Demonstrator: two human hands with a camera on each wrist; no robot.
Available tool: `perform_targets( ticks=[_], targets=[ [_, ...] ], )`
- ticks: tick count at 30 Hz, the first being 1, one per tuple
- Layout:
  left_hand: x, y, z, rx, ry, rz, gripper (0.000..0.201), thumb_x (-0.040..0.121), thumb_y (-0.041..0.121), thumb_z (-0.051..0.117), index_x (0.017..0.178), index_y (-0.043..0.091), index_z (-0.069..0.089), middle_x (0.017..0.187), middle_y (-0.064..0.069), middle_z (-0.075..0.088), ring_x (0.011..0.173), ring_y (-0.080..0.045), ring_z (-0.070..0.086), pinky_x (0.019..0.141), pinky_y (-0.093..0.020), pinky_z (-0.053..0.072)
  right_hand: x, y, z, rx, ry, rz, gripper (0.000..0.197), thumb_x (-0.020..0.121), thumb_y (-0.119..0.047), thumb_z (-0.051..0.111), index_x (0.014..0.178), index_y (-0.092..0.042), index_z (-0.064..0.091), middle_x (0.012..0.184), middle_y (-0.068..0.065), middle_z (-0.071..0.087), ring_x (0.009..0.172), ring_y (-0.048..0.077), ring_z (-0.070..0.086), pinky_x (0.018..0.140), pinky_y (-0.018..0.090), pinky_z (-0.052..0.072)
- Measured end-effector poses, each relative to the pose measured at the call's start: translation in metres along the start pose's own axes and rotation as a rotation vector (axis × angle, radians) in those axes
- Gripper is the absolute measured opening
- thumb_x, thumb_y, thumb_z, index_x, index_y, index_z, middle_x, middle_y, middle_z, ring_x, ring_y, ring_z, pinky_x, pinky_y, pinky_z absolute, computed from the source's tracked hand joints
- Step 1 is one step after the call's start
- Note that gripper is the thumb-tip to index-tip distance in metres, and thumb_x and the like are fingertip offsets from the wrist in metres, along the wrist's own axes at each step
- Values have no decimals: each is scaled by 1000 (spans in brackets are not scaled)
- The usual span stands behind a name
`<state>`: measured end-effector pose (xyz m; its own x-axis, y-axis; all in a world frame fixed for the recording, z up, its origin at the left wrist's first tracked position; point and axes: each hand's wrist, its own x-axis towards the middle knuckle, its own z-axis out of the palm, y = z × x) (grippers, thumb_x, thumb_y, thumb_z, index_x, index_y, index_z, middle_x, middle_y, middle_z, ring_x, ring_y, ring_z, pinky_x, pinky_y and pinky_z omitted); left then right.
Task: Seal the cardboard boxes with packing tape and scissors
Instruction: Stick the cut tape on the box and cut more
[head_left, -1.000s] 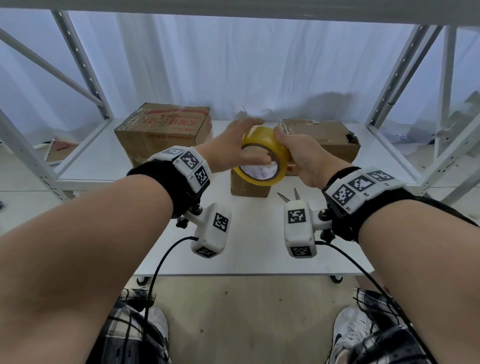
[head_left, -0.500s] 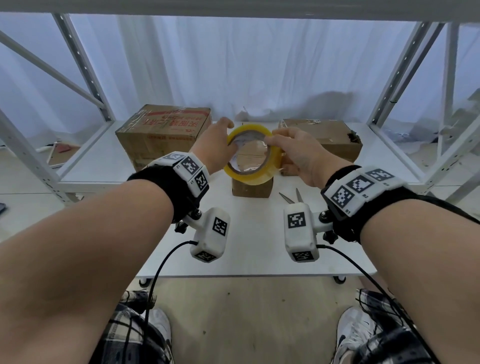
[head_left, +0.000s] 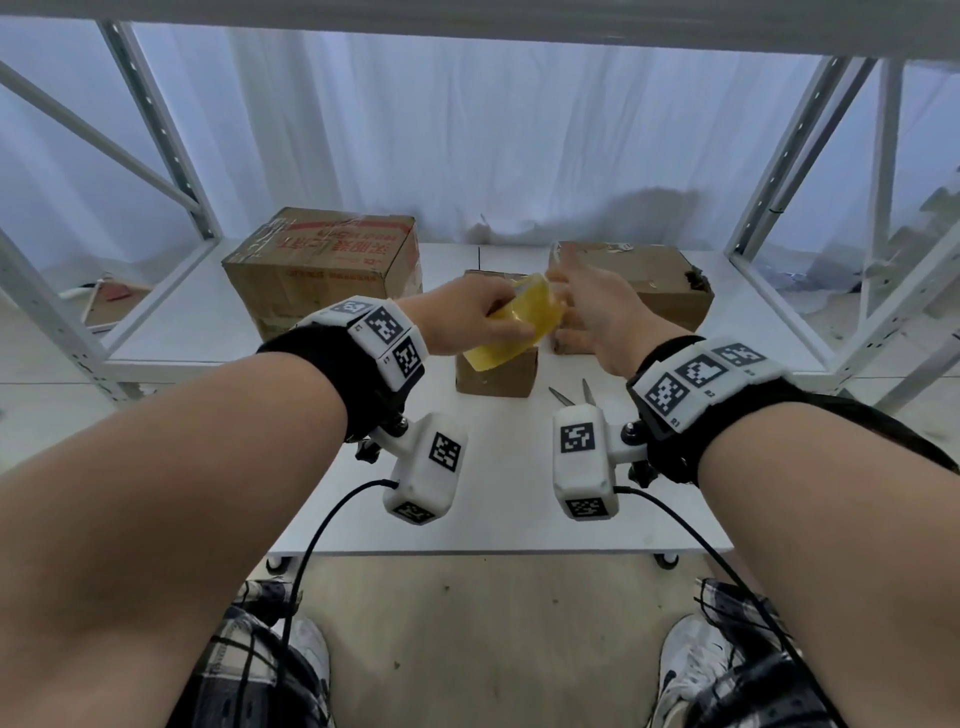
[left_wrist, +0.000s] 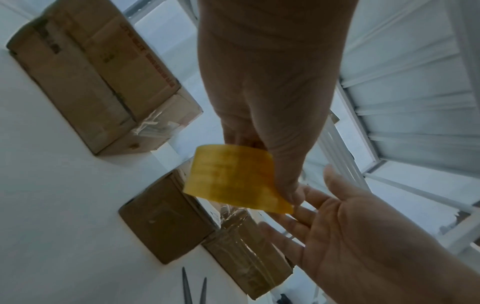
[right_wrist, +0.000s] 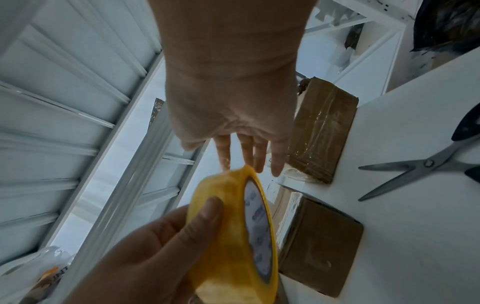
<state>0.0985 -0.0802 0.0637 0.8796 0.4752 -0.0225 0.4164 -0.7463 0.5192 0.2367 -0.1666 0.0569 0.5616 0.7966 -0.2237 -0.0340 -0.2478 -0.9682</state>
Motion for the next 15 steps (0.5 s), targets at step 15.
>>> perform_targets(
  ticks=[15],
  targets=[
    [-10, 3, -1, -418, 36, -167, 32, 96, 35, 54, 114, 9, 62, 111, -12, 67, 101, -27, 64, 92, -39, 50, 3, 8, -8, -188, -11, -334, 13, 90, -11, 64, 95, 1, 66, 81, 3, 63, 75, 11, 60, 66, 17, 53]
  ],
)
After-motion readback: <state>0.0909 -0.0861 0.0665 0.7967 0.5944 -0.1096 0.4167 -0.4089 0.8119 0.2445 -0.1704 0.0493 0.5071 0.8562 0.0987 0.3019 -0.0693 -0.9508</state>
